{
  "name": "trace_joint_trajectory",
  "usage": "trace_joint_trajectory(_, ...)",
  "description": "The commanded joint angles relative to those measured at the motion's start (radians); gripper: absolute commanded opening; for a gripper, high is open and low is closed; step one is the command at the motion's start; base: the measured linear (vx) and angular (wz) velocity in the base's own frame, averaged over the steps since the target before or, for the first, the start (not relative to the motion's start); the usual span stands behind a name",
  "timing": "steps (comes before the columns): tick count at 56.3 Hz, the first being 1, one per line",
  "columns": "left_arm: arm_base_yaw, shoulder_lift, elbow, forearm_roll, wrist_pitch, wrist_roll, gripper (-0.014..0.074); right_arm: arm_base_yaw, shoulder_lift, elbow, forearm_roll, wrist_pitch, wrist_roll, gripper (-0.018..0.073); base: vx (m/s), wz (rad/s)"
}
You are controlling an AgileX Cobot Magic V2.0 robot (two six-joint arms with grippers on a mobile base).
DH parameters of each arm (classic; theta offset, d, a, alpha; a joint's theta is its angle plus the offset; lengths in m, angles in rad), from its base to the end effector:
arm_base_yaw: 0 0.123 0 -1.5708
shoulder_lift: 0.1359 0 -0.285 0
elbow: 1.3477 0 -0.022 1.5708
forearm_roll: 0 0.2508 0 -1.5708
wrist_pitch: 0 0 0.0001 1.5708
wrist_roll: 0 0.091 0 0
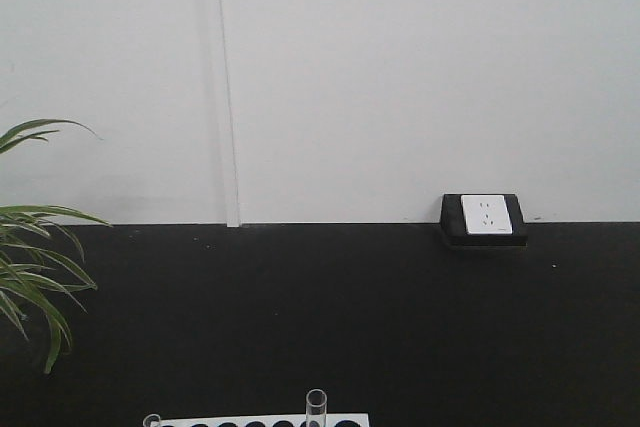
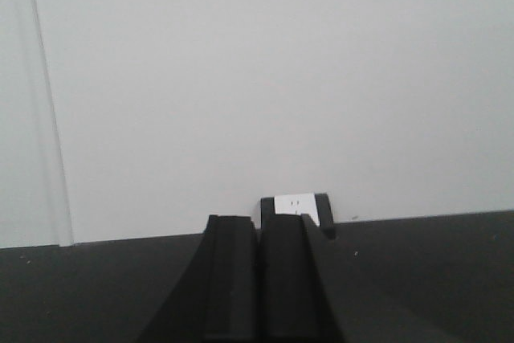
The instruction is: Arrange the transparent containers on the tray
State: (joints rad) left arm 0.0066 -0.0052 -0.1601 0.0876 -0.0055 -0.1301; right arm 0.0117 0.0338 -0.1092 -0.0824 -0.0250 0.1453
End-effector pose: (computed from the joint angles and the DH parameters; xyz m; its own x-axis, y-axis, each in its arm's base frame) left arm 0.0428 0.0002 0.2672 0.2551 -0.0408 -0.9660 0.0047 0.9991 -0.0410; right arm 0.0524 0.0008 0.2503 0.1852 0.0651 -0.9806 -0.0254 0.9978 0.0614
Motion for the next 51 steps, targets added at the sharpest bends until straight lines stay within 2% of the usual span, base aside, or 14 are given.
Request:
trace_joint_trajectory(1, -0.005, 0.077, -0.177, 0.020, 0.033, 0.017, -0.0007, -0.001, 0.095, -0.161, -0.085, -0.008, 0.000, -0.0011, 0.00, 0.00)
trace_joint_trajectory(6, -0.005, 0.171, -0.298, 0.015, 0.130, 0.022, -0.0007, -0.001, 0.193, -0.276, -0.135, 0.040, 0.000, -0.0011, 0.00, 0.00)
trace_joint_trajectory(10, -0.005, 0.239, -0.362, 0.014, 0.159, 0.022, -0.0007, -0.001, 0.263, -0.325, -0.139, 0.049, 0.002, -0.0011, 0.00, 0.00)
trace_joint_trajectory(26, -0.005, 0.438, -0.388, 0.015, 0.141, 0.022, 0.0002, -0.001, 0.468, -0.359, -0.137, 0.052, 0.002, -0.0006, 0.00, 0.00)
trace_joint_trajectory(33, -0.005, 0.502, -0.388, 0.015, 0.140, 0.022, 0.0034, -0.001, 0.517, -0.359, -0.137, 0.050, 0.004, -0.0002, 0.00, 0.00)
trace_joint_trajectory(40, -0.005, 0.561, -0.388, 0.015, 0.140, 0.022, 0.0105, -0.001, 0.549, -0.359, -0.137, 0.054, 0.005, 0.0016, 0.00, 0.00)
trace_joint_trajectory(51, -0.005, 0.639, -0.387, 0.015, 0.138, 0.030, 0.0300, -0.001, 0.571, -0.359, -0.137, 0.070, 0.005, 0.0095, 0.00, 0.00)
